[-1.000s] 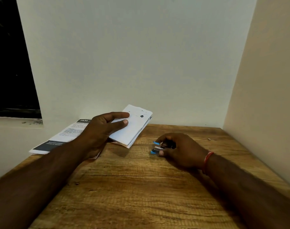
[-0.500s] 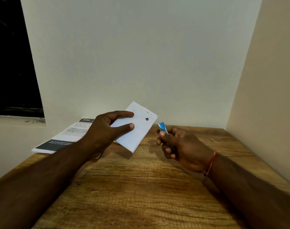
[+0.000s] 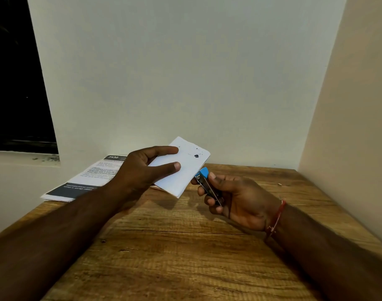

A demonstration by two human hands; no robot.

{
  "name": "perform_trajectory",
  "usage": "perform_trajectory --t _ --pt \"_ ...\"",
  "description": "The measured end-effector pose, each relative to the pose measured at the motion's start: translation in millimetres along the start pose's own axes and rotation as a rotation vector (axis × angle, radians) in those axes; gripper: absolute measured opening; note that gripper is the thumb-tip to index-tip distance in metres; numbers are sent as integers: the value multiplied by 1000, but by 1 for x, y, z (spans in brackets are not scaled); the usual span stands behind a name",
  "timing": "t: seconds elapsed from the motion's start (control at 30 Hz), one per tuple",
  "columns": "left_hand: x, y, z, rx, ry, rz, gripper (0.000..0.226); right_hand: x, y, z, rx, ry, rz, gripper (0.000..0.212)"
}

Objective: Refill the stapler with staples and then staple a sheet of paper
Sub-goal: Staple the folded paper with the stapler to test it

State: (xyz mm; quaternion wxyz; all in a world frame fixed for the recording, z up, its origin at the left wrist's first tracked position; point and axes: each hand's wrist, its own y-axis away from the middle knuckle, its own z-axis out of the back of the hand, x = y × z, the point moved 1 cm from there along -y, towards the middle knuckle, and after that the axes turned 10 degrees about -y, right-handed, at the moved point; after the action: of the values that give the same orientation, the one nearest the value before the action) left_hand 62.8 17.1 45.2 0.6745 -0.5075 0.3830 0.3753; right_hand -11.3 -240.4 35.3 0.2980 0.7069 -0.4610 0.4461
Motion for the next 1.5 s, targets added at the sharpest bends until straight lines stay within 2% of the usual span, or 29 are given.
perform_trajectory --t 0.27,0.43,0.5,0.7,0.83,1.1,1.3,1.5 --pt "-4 6 0 -5 -162 -84 42 -3 3 -7 -22 58 36 31" --pt "-8 10 1 -21 -353 -158 45 -4 4 -7 -27 133 48 46" --pt "-11 12 0 -12 -393 -179 46 -5 4 -10 -40 151 43 45" --pt "-14 16 -3 14 -429 -228 50 -4 3 -10 -150 117 61 38" --pt "-14 16 -3 35 -428 -243 52 -1 0 -1 -223 121 134 49" --pt "-15 15 -2 52 -507 -289 53 7 -4 15 -227 129 241 39" --pt "-10 14 -2 87 -517 -296 54 4 -8 24 -226 153 246 50" --pt "-10 14 -3 116 -544 -310 53 4 -7 23 -224 159 241 37"
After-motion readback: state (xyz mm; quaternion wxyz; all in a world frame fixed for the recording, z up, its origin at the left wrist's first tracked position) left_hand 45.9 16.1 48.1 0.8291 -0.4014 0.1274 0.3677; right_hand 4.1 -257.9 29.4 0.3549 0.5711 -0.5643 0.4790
